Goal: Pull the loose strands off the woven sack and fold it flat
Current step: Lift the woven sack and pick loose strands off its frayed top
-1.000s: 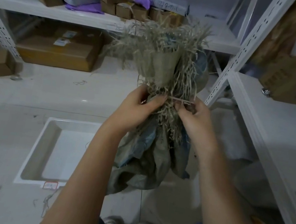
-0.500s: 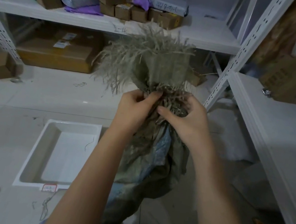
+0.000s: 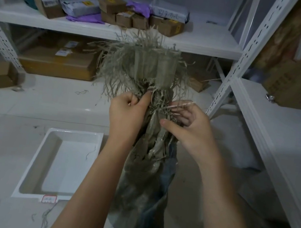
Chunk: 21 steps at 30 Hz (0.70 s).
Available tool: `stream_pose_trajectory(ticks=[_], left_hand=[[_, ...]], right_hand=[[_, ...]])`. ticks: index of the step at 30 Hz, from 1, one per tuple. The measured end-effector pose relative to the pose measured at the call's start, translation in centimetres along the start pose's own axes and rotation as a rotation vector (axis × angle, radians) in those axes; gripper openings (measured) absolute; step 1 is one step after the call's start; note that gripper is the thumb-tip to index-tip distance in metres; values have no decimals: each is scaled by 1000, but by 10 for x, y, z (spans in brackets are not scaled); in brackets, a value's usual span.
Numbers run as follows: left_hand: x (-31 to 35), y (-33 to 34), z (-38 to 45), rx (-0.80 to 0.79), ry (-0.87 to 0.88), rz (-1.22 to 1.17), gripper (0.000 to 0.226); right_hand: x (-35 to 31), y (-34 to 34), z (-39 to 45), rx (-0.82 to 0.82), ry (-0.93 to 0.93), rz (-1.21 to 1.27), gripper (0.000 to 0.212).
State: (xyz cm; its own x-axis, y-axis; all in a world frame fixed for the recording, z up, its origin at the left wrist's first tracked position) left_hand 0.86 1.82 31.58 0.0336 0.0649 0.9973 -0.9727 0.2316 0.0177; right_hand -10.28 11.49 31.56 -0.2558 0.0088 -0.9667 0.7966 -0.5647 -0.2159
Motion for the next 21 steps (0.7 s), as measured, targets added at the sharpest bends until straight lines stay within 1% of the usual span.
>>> stream_pose_trajectory(ticks=[2, 5, 9, 10, 12, 14, 16, 18, 21], left_hand=[[-2, -1, 1, -7, -30, -22, 57], [-2, 0, 2, -60, -55, -55, 51], [10, 7, -4, -220, -5, -65, 21], [13, 9, -6, -261, 23, -54, 18], [16, 12, -10, -315, 102, -36, 18], [17, 14, -11, -323, 189, -33, 18], [16, 15, -12, -336, 246, -13, 24], [14, 16, -13, -362, 216, -4, 33], [9, 19, -12, -370, 159, 59, 39]], right_hand=[[1, 2, 0, 10, 13, -11, 36], [4, 2, 2, 41, 34, -9, 36], [7, -3, 4, 141, 53, 70, 37], [7, -4, 5, 159, 54, 92, 37], [6, -5, 6, 170, 58, 126, 35], [5, -6, 6, 182, 56, 155, 35], [5, -7, 6, 192, 45, 181, 36], [5, -8, 5, 190, 37, 173, 37], [5, -8, 3, 170, 34, 137, 37]])
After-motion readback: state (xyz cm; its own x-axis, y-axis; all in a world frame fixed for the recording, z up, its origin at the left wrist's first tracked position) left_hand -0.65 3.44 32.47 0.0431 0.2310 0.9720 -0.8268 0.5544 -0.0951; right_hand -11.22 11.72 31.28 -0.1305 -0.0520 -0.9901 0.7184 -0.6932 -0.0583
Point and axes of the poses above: each hand's wrist, its own z-axis towards the middle knuckle, its own y-axis out of the palm, x = y × z, the point moved 4 cm from there along z, towards the middle knuckle, and after that the axes turned 6 degrees about -z, right-handed, at the moved point
